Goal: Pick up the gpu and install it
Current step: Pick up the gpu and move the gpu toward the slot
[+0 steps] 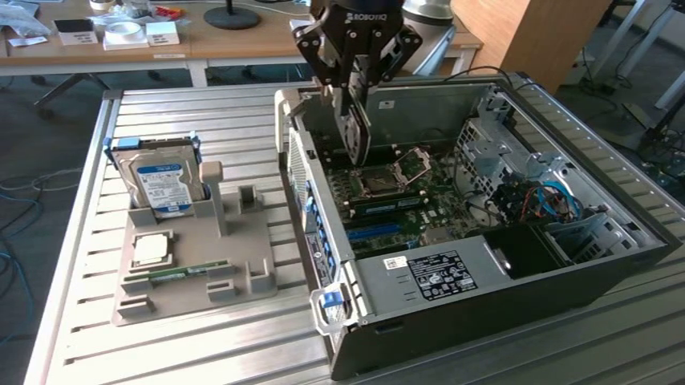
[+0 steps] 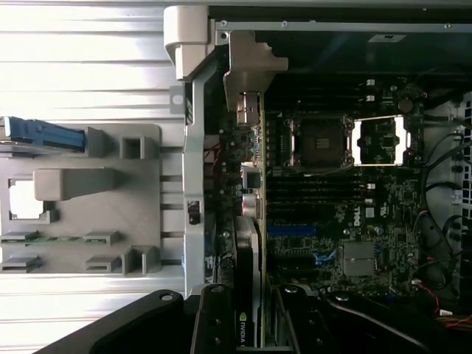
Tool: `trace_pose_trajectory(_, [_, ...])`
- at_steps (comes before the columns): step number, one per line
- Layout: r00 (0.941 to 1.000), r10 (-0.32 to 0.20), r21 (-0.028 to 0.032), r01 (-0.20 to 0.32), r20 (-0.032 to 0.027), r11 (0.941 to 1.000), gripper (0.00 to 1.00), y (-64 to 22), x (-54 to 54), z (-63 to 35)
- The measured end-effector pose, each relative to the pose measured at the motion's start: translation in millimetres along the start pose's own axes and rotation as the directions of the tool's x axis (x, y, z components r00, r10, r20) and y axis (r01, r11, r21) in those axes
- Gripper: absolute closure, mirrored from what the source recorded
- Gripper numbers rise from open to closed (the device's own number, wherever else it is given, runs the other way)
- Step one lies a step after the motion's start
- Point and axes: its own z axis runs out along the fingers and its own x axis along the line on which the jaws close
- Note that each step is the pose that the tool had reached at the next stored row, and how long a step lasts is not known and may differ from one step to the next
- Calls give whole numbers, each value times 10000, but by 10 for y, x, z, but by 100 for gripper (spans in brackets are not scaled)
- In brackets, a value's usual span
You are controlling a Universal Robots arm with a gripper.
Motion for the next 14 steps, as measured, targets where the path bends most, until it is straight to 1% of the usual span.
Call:
trace_pose_trajectory(7, [10000, -2, 0, 2, 0, 10000, 73, 16, -125, 3])
trace_pose_trajectory(14, [10000, -1, 0, 1, 0, 10000, 73, 19, -138, 4])
